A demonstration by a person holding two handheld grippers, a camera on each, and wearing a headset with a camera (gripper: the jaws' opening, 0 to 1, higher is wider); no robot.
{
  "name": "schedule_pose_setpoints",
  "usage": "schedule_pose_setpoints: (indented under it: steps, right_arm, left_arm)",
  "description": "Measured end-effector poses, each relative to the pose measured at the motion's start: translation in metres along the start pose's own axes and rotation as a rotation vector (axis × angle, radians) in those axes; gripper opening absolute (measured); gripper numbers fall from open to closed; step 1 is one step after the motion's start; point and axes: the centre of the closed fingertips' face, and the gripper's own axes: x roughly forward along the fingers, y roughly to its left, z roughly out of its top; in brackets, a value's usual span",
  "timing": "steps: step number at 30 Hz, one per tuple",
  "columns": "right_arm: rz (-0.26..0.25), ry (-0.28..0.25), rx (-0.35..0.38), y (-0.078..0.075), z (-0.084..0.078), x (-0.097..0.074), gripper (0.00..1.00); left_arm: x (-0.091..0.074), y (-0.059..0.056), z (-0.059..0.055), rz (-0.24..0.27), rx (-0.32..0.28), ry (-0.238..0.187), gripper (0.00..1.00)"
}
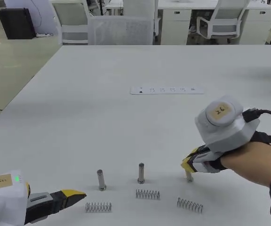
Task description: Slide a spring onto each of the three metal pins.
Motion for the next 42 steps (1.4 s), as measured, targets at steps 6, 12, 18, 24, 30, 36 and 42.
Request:
schedule_pose_setpoints:
  steps: [6,12,18,24,30,36,42]
  right_arm:
    - [-0.002,-0.005,-0.001,0.0003,-0.0003,-0.0017,0.05]
    - [0.001,-0.005,0.007,0.0,-0.001,-0.0019,0.05]
    - [0.005,-0.007,0.009,-0.0006,-0.0022,-0.0026,0.05]
    - [0.009,-0.006,0.007,-0.0003,-0.0053,-0.0045,0.05]
    - [0.008,-0.007,-0.005,0.0003,-0.0051,-0.005,0.05]
    - [0.009,-0.009,-0.021,0.0005,-0.0057,-0.0044,0.06]
    - [0.009,-0.007,-0.035,0.001,-0.0068,-0.0033,0.1]
  left_arm:
    - [-0.0001,0.0003,-0.0003,0.002,0.0,0.001,0.54]
    - [0.0004,-0.0002,-0.0006,0.002,0.0,0.002,0.54]
    - [0.0007,-0.0006,-0.0013,0.001,0.0,0.005,0.54]
    - [0.0007,-0.0013,-0.002,0.001,0.0,0.007,0.54]
    - [0.0004,-0.0017,-0.0023,-0.001,0.001,0.008,0.53]
    - [0.0001,-0.0016,-0.0026,-0.002,0.001,0.01,0.53]
    - [-0.0002,-0.0011,-0.0021,-0.001,-0.001,0.008,0.53]
